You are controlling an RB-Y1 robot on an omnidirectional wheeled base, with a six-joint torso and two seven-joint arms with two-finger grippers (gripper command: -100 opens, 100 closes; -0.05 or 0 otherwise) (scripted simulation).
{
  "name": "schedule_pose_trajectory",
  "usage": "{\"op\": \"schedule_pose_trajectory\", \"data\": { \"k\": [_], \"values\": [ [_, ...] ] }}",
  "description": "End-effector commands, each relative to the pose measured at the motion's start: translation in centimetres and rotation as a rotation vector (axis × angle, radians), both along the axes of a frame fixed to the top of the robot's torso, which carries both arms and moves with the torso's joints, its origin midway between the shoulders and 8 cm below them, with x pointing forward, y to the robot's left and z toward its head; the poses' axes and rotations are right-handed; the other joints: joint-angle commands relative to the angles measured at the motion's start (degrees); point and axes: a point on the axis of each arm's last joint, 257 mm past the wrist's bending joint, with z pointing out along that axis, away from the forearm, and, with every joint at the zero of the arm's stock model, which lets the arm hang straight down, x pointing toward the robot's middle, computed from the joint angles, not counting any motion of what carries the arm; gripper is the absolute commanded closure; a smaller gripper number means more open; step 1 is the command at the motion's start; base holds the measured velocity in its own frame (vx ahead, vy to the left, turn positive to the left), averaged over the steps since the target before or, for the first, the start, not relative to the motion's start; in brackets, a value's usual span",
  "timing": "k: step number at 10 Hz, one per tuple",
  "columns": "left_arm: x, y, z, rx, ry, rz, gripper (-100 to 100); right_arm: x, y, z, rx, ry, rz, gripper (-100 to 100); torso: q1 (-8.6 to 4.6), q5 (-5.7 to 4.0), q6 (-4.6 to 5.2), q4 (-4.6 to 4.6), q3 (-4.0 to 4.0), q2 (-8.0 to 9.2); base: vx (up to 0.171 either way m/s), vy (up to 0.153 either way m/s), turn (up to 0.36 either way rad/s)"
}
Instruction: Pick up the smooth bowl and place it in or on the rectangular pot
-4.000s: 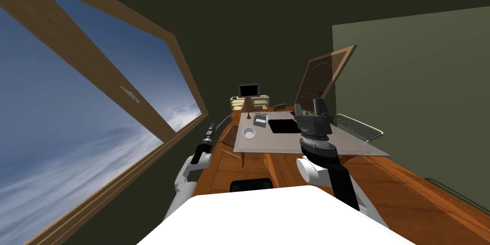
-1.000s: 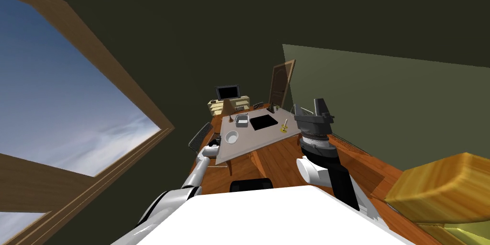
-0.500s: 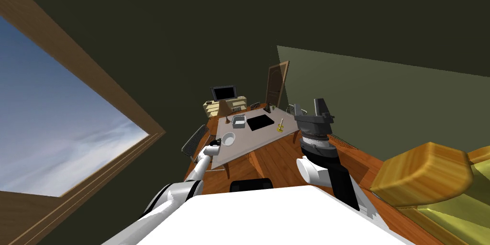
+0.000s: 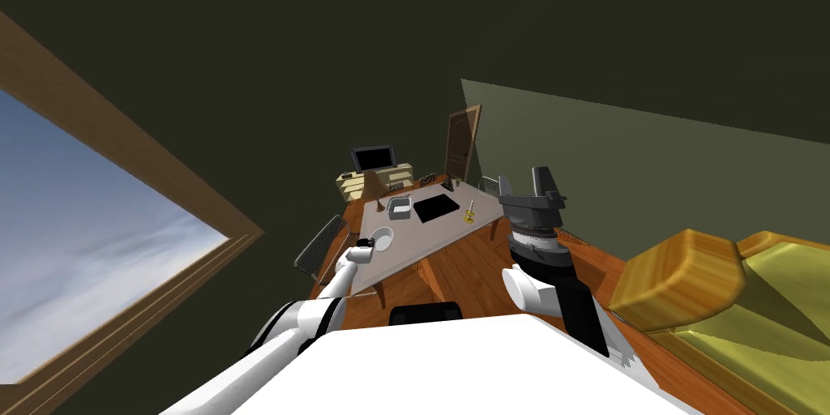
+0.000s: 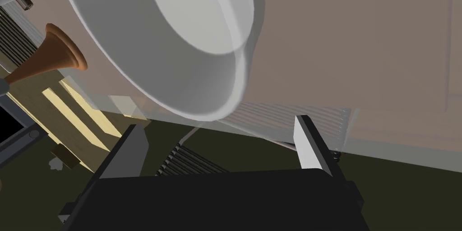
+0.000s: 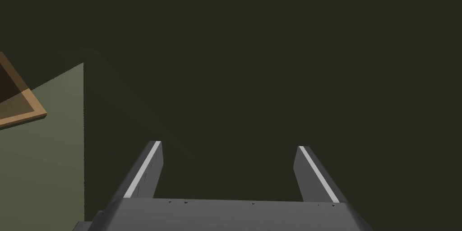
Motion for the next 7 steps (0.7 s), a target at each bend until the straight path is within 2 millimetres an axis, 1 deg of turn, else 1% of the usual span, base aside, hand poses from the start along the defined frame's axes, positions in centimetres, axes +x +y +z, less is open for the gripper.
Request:
{"op": "schedule_pose_trajectory", "data": {
  "k": [1, 2, 3, 5, 7],
  "values": [
    [-0.6, 0.2, -0.7, -0.002, 0.029, 0.007, -100, 0.0, 0.0, 0.0, 0.0, 0.0, 0.0, 0, 0.0, 0.0, 0.0, 0.0, 0.0, 0.0, 0.026, -0.012, -0.05],
    [-1.3, 0.3, -1.3, -0.004, 0.062, 0.015, -100, 0.0, 0.0, 0.0, 0.0, 0.0, 0.0, 0, 0.02, 0.0, -0.03, 0.0, 0.01, 0.02, 0.027, -0.021, -0.099],
    [-1.4, 0.3, -1.4, -0.004, 0.064, 0.015, -100, 0.0, 0.0, 0.0, 0.0, 0.0, 0.0, 0, -0.01, 0.0, 0.0, 0.0, 0.01, 0.01, 0.025, -0.013, -0.047],
    [-2.9, 0.4, -2.6, -0.009, 0.124, 0.03, -100, 0.0, 0.0, 0.0, 0.0, 0.0, 0.0, 0, 0.02, 0.0, -0.01, 0.0, 0.0, 0.01, 0.039, -0.011, -0.105],
    [-2.9, 0.4, -2.6, -0.009, 0.124, 0.03, -100, 0.0, 0.0, 0.0, 0.0, 0.0, 0.0, 0, 0.02, 0.0, -0.03, -0.01, -0.01, -0.01, 0.022, -0.007, -0.012]
  ]
}}
